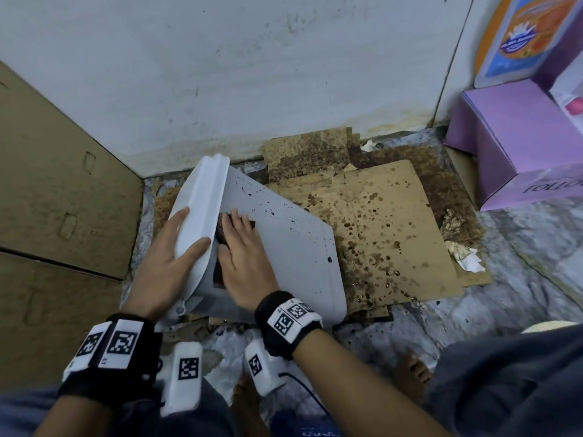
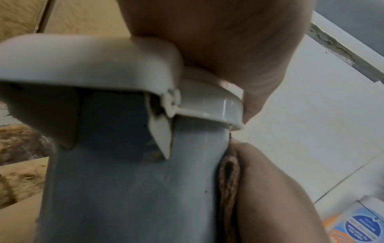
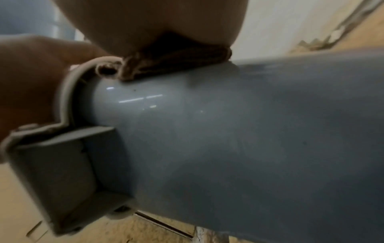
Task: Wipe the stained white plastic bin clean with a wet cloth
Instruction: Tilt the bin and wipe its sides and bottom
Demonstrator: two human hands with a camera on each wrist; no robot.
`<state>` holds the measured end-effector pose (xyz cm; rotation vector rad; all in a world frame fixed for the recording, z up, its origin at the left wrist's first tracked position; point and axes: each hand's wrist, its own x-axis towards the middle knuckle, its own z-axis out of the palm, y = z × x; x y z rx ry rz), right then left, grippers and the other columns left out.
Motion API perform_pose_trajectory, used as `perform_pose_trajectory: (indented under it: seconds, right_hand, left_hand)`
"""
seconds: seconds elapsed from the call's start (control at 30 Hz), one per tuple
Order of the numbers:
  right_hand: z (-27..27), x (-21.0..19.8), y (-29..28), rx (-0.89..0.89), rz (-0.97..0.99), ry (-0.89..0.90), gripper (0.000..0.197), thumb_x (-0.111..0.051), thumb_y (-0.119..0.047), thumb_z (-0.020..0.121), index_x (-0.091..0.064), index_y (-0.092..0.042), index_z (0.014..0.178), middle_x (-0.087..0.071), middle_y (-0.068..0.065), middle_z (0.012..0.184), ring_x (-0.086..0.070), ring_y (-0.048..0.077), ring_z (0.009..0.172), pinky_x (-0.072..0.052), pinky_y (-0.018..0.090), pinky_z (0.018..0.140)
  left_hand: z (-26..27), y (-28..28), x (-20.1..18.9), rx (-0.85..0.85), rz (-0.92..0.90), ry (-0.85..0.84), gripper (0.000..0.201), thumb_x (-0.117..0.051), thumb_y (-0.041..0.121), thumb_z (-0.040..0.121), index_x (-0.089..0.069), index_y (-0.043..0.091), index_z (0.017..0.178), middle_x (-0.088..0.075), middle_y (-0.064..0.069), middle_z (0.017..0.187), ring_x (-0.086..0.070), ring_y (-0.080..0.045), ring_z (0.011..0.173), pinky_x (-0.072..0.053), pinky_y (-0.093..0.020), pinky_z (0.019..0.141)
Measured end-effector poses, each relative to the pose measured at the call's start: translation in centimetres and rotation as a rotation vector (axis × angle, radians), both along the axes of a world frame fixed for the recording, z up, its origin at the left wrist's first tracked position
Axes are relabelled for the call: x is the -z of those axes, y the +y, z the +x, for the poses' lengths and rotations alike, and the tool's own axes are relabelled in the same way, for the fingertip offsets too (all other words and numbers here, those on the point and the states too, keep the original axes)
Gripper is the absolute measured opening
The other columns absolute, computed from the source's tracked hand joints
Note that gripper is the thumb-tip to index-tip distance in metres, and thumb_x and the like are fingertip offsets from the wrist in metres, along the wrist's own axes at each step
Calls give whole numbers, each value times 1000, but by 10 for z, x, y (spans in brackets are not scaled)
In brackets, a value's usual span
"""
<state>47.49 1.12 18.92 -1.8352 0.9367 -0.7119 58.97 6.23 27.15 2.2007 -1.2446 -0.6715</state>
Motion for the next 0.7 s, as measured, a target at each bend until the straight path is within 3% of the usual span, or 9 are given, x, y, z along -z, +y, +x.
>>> perform_pose_trajectory:
  seconds: [0.13,0.27,0.4,0.5,0.6,0.7]
  right_hand:
    - [-21,31,-3,-4,-26,25,51,-27,-21,104,-14,-17,153,-8,1,161,1,12,148,2,28,120]
    - [-70,88,-3,121,107,182,49,-23,-25,105,-10,-20,153,-2,-3,159,1,12,148,0,32,122]
    - [-106,125,-6,239,308,293,51,-25,-25,105,-8,-18,152,-1,2,161,0,15,149,3,26,118]
    - [-99,122,-8,268,320,291,51,-26,-25,105,-15,-14,153,-2,1,161,1,15,149,5,23,117]
    - [-77,96,-5,214,224,208,50,-23,-28,105,-13,-20,153,1,-8,156,4,9,146,3,27,118]
    - [-61,73,-8,153,130,145,49,-25,-26,105,-15,-20,152,-6,-7,158,1,7,146,3,25,118]
  left_hand:
    - [4,6,5,-24,-26,35,63,-58,41,94,-31,41,151,-32,13,158,-35,-15,141,-30,-44,116]
    - [7,12,9,-60,-58,22,61,-60,36,95,-34,38,150,-35,14,156,-36,-12,139,-29,-32,111]
    - [8,8,8,-38,-53,2,62,-60,37,95,-34,38,151,-35,15,156,-36,-11,139,-28,-32,112]
    - [3,0,3,-37,-38,-35,61,-59,37,96,-34,38,151,-35,13,156,-37,-14,139,-29,-37,114]
    - [5,-8,0,-41,-28,-50,59,-59,38,96,-35,40,150,-38,11,156,-39,-17,138,-31,-39,112]
    - [9,-15,-1,-48,0,-71,59,-59,41,95,-36,41,149,-40,8,155,-42,-21,137,-33,-41,111]
